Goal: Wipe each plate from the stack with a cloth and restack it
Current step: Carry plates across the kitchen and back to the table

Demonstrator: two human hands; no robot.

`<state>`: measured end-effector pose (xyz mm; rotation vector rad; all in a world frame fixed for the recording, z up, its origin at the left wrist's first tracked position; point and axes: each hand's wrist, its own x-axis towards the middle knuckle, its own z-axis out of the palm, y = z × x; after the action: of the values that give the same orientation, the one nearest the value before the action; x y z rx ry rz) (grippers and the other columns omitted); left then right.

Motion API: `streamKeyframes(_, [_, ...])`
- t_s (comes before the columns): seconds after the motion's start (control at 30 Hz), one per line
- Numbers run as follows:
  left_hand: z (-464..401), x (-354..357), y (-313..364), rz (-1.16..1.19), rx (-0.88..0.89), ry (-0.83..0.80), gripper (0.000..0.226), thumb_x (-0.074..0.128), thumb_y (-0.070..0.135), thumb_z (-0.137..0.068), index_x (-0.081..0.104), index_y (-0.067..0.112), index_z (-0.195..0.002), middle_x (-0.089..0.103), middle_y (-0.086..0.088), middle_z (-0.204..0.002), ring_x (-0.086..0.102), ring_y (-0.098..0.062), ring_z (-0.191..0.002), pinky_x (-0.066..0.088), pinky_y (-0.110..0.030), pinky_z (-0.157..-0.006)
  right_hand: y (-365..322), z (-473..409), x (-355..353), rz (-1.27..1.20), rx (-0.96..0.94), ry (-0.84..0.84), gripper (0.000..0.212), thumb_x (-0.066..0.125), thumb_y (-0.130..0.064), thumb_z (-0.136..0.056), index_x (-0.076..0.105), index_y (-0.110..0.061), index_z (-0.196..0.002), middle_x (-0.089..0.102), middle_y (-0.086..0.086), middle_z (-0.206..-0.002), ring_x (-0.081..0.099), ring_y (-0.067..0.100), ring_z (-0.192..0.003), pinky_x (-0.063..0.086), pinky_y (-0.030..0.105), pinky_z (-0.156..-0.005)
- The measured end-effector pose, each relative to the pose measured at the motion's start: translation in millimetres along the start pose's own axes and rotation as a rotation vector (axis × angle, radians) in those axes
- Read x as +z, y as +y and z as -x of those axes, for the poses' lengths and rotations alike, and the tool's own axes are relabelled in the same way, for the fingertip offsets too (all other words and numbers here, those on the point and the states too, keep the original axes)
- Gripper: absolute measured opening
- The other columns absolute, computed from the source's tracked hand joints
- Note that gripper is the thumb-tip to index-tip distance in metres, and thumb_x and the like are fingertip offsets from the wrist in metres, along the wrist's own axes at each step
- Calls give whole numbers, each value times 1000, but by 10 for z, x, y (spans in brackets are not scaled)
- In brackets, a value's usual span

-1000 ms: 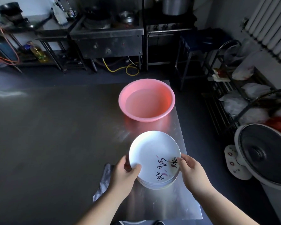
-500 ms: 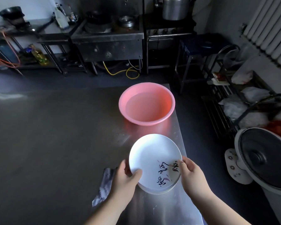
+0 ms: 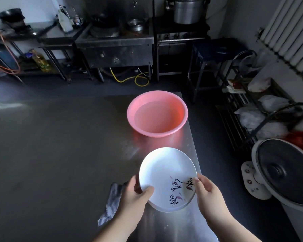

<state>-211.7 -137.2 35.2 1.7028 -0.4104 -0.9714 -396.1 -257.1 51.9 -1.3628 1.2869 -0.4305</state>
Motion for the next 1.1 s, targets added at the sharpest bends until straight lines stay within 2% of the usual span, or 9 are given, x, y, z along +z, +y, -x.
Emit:
streamKeyframes(0.1, [-4,-14,-17,91,-29,-25,51,72,12,-72,68,20,-122,78,0,-110,72,-13,-104,57,-34,-89,-59,30,-30,-10,-39,-15,36,43,-24,-109,75,-40,-114,78,-13,-107,71,6,-106,54,40,-99])
streamKeyframes(0.27, [-13,5,6,136,-19,-42,54,73,12,-72,66,20,-124,77,0,-116,71,-18,-111,58,-44,-97,-56,28,-66,-92,-40,36,30,53,-23,-107,73,-41,-121,73,-15,-123,71,-2,-105,52,29,-90])
streamKeyframes(0.43, [-7,-46,-12,177,-71,-31,55,71,15,-70,67,24,-124,77,-2,-114,69,-29,-116,55,-61,-100,-23,111,-19,-39,-15,-27,36,53,-20,-106,69,-44,-128,79,-11,-110,70,2,-109,50,40,-103])
streamKeyframes(0.63, [130,-254,-23,202,-38,7,56,77,21,-64,67,30,-118,75,-3,-116,72,-19,-107,60,-54,-96,-101,122,111,15,-16,-56,38,56,-22,-104,62,-48,-131,81,-8,-99,72,9,-108,50,47,-107])
streamKeyframes(0.73, [226,-452,14,243,-8,65,57,75,18,-66,64,26,-122,76,-2,-103,71,-16,-73,61,-35,-64,-234,136,284,2,-67,-111,39,58,-20,-104,62,-47,-132,81,-6,-99,73,9,-105,49,46,-105])
streamKeyframes(0.77, [264,-532,38,250,5,84,60,76,19,-67,62,24,-125,77,-2,-102,66,-17,-67,56,-35,-63,-304,153,357,-16,-90,-139,38,61,-21,-103,63,-46,-131,81,-5,-100,73,7,-102,50,41,-101])
streamKeyframes(0.87, [359,-823,64,263,37,148,70,80,26,-63,60,20,-129,78,-7,-110,70,-27,-77,55,-37,-69,-469,197,612,-12,-111,-224,41,60,-38,-86,66,-45,-126,80,-4,-99,73,7,-99,49,33,-90])
streamKeyframes(1.0, [513,-1253,-14,289,87,253,72,79,32,-63,58,30,-132,76,6,-122,73,-17,-109,62,-42,-81,-578,259,1030,45,-160,-317,42,55,-41,-80,66,-34,-120,77,-5,-91,72,14,-98,50,37,-84])
streamKeyframes(1.1, [663,-1599,-112,327,116,318,67,72,17,-73,53,32,-135,74,13,-124,72,-7,-106,61,-30,-77,-670,358,1431,14,-202,-383,41,59,-34,-80,70,-36,-120,76,-4,-111,73,12,-101,56,40,-88])
